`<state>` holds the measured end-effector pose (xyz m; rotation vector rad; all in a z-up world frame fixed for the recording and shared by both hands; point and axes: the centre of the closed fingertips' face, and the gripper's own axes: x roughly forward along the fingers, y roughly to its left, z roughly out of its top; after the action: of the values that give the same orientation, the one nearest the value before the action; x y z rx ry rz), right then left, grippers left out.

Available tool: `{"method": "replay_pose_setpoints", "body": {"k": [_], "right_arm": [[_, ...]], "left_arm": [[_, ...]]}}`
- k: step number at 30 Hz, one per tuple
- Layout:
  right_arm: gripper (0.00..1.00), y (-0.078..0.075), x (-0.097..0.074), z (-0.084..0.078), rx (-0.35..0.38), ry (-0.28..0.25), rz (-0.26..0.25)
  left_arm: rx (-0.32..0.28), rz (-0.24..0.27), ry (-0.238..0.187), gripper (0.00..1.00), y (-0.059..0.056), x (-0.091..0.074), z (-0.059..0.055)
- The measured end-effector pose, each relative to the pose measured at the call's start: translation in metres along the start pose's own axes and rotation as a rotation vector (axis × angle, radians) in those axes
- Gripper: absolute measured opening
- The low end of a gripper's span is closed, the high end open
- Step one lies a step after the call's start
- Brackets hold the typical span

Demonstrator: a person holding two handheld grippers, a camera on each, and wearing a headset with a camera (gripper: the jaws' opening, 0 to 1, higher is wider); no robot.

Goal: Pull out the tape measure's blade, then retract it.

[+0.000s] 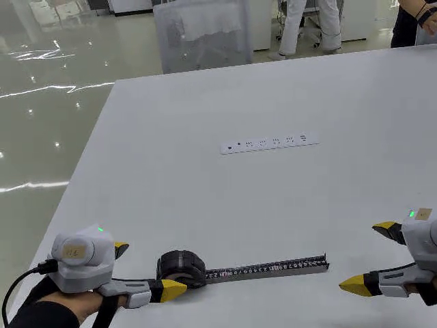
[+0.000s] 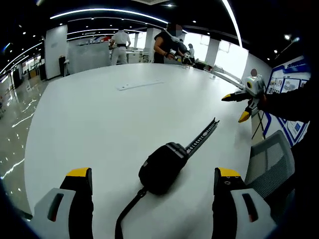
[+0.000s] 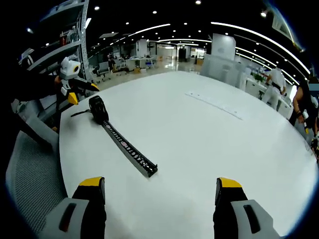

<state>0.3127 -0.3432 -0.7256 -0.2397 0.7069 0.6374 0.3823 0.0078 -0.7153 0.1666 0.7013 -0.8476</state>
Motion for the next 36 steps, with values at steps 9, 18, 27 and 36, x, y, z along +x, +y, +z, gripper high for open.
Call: {"method": "replay_pose_setpoints", "body": {"k": [9, 18, 27, 36], "right_arm": [[0.99, 0.007, -0.020, -0.009, 0.017, -0.021, -0.025], [0.99, 0.013, -0.034, -0.022, 0.010, -0.008, -0.039], [0.99, 0.015, -0.043, -0.026, 0.018, -0.015, -0.054], [0.99, 0.015, -0.059, -0.040, 0.045, -0.040, -0.066]], "left_arm": [[-0.008, 0.056, -0.014, 0.99, 0.004, -0.019, -0.014], [-0.034, 0.097, -0.037, 0.99, 0.005, -0.039, -0.029], [-0.033, 0.090, -0.064, 0.99, 0.000, -0.052, -0.039], [0.040, 0.083, -0.086, 0.99, -0.006, -0.056, -0.036]]}}
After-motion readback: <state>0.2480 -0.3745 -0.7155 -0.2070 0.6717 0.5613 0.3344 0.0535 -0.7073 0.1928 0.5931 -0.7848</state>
